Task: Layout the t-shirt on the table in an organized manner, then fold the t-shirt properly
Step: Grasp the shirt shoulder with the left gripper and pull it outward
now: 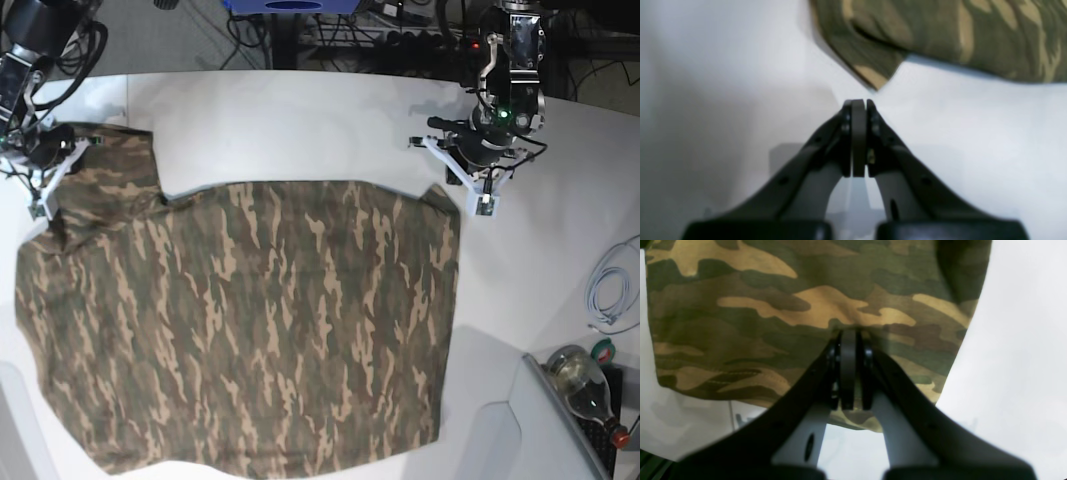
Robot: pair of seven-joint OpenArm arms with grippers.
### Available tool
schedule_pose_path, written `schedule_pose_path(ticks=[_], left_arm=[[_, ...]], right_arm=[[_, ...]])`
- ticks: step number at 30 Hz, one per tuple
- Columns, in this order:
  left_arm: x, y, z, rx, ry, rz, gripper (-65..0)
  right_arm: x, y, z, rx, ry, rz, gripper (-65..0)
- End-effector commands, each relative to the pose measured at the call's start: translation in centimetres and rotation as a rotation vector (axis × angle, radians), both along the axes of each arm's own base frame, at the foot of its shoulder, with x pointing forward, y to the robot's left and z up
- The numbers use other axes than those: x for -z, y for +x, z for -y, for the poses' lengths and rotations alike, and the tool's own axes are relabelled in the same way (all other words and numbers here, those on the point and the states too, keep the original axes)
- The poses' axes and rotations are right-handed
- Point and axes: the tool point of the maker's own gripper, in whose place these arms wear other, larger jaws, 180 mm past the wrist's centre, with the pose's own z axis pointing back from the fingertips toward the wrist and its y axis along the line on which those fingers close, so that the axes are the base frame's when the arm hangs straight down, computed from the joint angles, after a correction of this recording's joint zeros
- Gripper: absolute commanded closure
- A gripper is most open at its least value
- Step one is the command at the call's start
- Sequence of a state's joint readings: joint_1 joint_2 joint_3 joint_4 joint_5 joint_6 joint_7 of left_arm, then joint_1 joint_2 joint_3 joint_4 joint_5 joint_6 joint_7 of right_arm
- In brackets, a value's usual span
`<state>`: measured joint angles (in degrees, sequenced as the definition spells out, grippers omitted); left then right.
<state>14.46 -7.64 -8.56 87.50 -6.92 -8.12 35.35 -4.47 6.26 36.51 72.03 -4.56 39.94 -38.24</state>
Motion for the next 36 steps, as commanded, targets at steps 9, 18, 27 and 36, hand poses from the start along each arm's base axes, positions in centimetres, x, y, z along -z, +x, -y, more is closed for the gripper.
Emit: schedule_pose_path(ticks=[9,18,27,36], left_arm=[[-0.9,2.4,0.0,-0.008,-0.01,0.058,0.0],[1.3,2.6,-0.5,-0.027,-0.015,-0.002,0.0],[1.3,1.4,-4.3,-0.012,0.074,-0.035,0.0],[-0.2,1.7,-8.0,0.008,0.164,-0.027,0.0]], right_arm=[[0.0,-0.3,0.1,-0.008,-0.013,-0.025,-2.6],[0.0,-0.2,0.1,-0.008,-0.013,-0.024,-2.6],[-0.1,0.1,0.1,-0.008,-0.013,-0.017,-2.6],[-0.4,0.6,0.3,-0.009,-0.017,-0.008,-2.6]])
